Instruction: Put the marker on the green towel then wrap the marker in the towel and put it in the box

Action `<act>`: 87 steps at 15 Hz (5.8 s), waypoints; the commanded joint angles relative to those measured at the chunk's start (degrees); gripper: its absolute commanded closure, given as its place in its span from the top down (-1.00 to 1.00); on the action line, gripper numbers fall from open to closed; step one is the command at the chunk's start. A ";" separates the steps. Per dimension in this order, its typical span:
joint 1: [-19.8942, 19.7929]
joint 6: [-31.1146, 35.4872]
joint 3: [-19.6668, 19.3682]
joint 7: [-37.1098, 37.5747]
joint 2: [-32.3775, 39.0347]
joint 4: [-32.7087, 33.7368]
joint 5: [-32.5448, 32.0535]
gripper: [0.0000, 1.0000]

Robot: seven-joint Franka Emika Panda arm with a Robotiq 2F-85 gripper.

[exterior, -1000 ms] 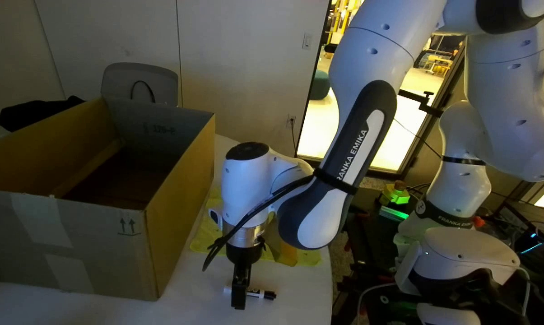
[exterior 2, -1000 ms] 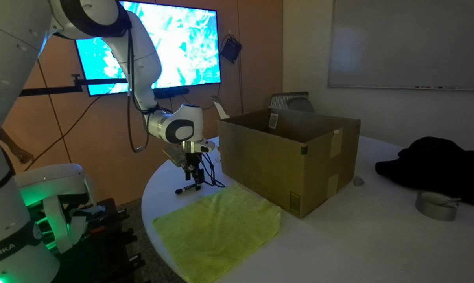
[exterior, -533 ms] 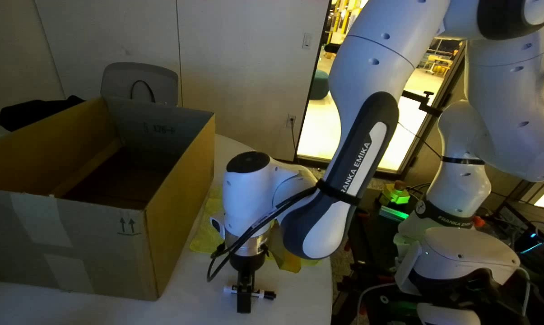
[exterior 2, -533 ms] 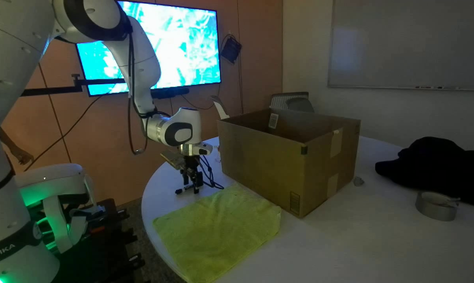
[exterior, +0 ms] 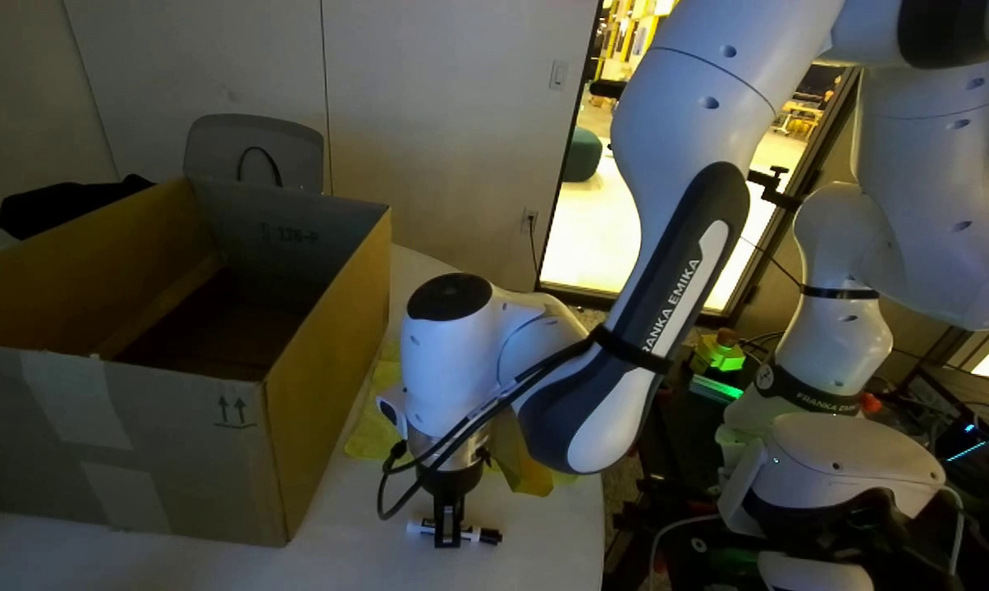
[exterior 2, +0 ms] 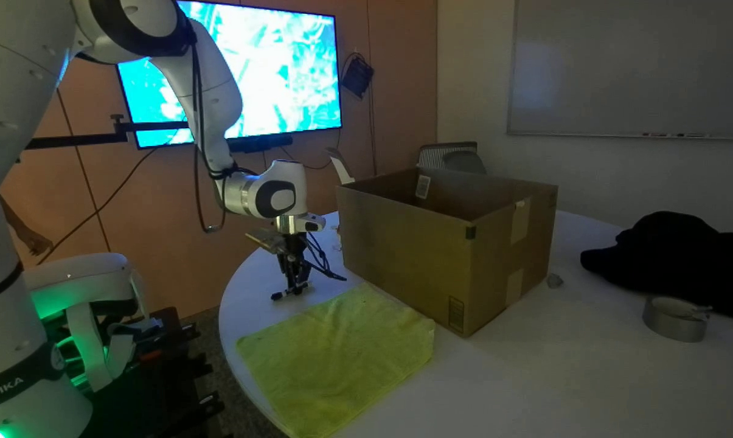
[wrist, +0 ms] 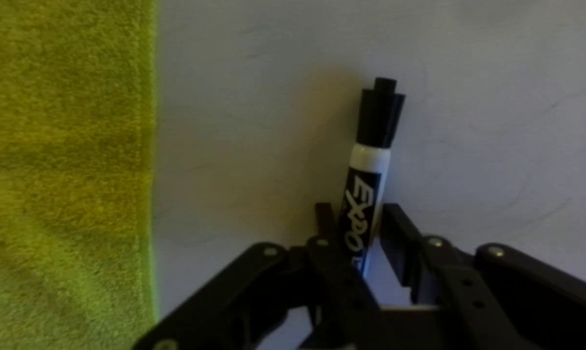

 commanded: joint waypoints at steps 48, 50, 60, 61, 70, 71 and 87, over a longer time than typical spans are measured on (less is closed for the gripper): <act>-6.78 3.65 -3.96 8.73 -6.51 -8.32 -6.74 1.00; -7.40 3.68 -1.90 6.23 -5.66 -8.26 -4.36 1.00; -12.01 4.75 1.28 -2.17 -2.17 -7.25 2.17 1.00; -12.83 4.82 1.84 -3.30 -1.82 -7.17 2.99 1.00; -18.55 3.46 6.31 -11.72 -0.90 -6.71 8.34 0.00; -18.53 3.32 6.51 -11.89 -1.15 -6.74 8.42 -0.13; -14.11 4.64 1.22 -4.72 -16.68 -15.32 5.48 -0.94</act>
